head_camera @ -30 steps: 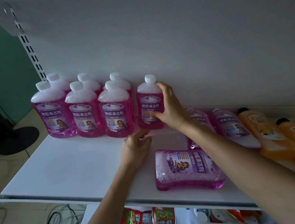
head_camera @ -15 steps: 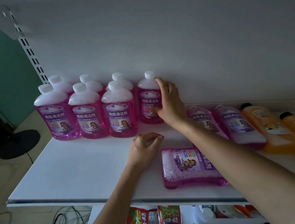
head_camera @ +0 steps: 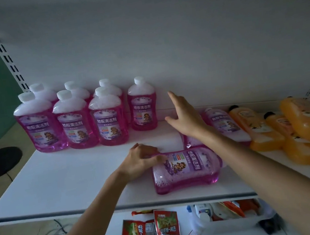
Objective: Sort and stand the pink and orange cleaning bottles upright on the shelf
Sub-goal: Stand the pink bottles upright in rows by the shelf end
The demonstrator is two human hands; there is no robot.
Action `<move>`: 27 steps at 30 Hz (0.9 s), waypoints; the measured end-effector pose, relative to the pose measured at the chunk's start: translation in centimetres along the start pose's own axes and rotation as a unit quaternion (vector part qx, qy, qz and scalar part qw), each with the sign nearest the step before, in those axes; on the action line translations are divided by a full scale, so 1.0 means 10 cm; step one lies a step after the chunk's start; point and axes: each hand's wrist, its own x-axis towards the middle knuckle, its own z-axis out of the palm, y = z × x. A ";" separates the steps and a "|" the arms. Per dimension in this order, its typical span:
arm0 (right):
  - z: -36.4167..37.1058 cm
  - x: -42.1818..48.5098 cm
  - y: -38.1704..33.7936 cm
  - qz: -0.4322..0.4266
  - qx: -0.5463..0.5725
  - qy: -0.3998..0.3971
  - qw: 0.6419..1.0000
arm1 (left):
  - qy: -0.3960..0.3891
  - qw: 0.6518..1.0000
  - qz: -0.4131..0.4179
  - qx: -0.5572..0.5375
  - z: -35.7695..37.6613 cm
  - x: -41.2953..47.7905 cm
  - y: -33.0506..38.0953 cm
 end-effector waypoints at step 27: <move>0.20 -0.33 -0.61 0.129 0.104 -0.233 0.958 | 0.151 0.978 -0.126 0.066 -0.16 -0.70 -0.15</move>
